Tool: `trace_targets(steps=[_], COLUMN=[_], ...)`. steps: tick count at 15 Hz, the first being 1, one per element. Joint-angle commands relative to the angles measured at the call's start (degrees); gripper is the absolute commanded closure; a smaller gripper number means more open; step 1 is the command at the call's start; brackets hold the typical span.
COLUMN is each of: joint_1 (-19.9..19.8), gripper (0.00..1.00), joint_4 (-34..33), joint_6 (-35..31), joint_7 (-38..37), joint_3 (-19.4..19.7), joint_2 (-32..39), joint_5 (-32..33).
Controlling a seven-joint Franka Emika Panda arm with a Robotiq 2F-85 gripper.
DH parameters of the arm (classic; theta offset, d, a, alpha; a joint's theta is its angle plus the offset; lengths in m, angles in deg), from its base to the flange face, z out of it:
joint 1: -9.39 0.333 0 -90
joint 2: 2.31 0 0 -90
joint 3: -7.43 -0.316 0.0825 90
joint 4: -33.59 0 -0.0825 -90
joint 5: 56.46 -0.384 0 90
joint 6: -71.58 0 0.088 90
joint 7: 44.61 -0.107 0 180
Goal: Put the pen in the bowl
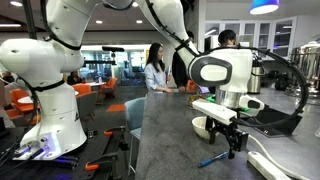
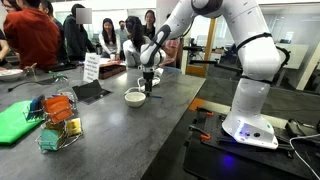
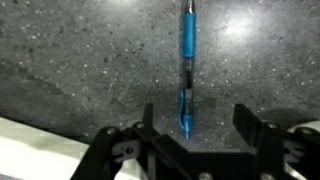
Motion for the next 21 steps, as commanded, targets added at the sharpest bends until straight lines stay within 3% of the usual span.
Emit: trace_targets(steps=[1, 6, 8, 9, 14, 16, 21], joint_1=[-1.29, -1.20, -1.13, -1.17, -1.47, -1.45, -1.02], gripper=[0.14, 0.23, 0.45, 0.48, 0.88, 1.00, 0.96], joint_4=[-0.41, -0.57, -0.84, -0.96, -1.69, -1.93, -1.71], joint_6=[-0.61, -0.42, -0.38, -0.37, -0.09, 0.07, 1.31], joint_7=[1.87, 1.75, 1.49, 1.51, 1.56, 1.52, 0.78], joint_3=[-1.47, -1.80, -1.57, -1.52, -1.63, -1.60, -1.14], joint_2=[0.82, 1.84, 2.19, 2.26, 2.44, 2.58, 1.31], joint_5=[-0.07, 0.38, 0.64, 0.76, 0.79, 0.84, 1.31])
